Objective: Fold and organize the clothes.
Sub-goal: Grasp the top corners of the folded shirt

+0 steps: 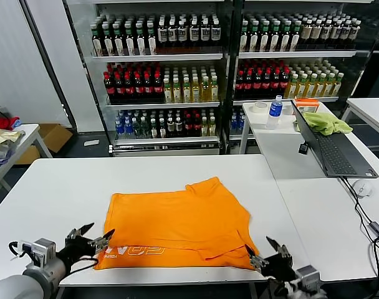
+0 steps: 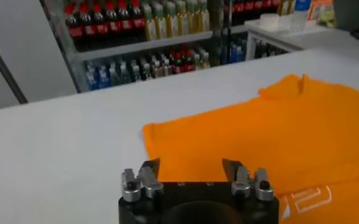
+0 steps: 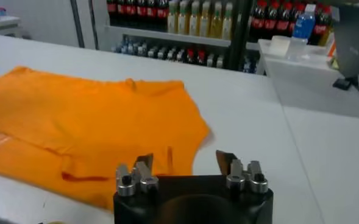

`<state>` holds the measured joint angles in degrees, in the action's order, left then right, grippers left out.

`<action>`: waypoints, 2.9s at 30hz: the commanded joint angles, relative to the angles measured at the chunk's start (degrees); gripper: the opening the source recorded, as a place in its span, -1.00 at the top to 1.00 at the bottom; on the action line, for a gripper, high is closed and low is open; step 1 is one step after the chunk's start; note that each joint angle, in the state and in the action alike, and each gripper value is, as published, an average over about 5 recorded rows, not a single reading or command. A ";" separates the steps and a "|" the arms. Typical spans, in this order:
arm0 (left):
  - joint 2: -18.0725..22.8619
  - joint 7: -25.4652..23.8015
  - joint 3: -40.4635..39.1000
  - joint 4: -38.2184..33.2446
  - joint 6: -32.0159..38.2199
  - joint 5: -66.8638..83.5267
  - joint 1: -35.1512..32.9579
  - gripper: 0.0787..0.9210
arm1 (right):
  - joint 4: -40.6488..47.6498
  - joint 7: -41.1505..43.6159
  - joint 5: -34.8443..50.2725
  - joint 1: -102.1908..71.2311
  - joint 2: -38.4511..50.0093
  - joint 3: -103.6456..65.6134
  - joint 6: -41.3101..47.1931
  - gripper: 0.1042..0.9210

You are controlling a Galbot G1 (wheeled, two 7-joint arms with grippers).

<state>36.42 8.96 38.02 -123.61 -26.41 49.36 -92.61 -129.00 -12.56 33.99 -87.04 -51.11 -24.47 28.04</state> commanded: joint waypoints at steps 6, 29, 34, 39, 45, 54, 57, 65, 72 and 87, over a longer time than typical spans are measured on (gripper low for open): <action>0.53 -2.40 -17.19 17.07 4.07 0.74 24.45 -0.76 | 18.48 -3.84 8.91 34.72 -3.33 14.49 1.91 -0.76; 7.75 -1.91 -35.99 40.49 3.54 2.61 49.96 -0.77 | 51.98 -3.88 3.70 56.42 -23.00 25.01 3.41 -0.76; 7.58 -2.69 -35.75 41.27 2.01 2.61 49.49 -0.77 | 54.92 -3.11 1.98 56.21 -25.06 25.67 2.76 -0.76; 7.68 -3.03 -35.39 40.99 1.76 2.62 49.00 -0.77 | 57.28 -3.36 0.96 56.20 -26.56 25.50 2.50 -0.76; 8.08 -3.20 -35.80 41.41 1.84 2.57 49.34 -0.77 | 58.57 -3.01 0.75 56.53 -27.49 24.96 1.84 -0.76; 8.51 -3.12 -35.68 41.77 1.84 2.26 48.89 -0.77 | 59.05 -3.50 1.07 56.46 -27.49 25.13 2.38 -0.76; 8.76 -2.98 -35.46 41.92 1.77 1.88 48.87 -0.77 | 59.35 -3.77 1.84 56.42 -27.64 24.83 2.79 -0.76; 8.62 -2.95 -34.69 42.00 1.48 1.75 48.53 -0.77 | 59.34 -3.44 2.58 56.24 -27.65 24.72 2.71 -0.76; 8.58 -3.67 -34.09 40.92 1.66 1.68 47.05 -0.63 | 59.79 -2.32 2.70 56.24 -27.80 24.77 1.80 -0.43; 9.53 -4.53 -34.00 40.66 2.56 1.45 46.74 0.40 | 58.83 -1.28 1.50 55.37 -27.49 24.60 -0.26 0.63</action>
<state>45.80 4.78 4.04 -82.62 -24.29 50.86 -45.66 -69.60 -14.26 35.72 -31.66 -78.69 0.19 29.26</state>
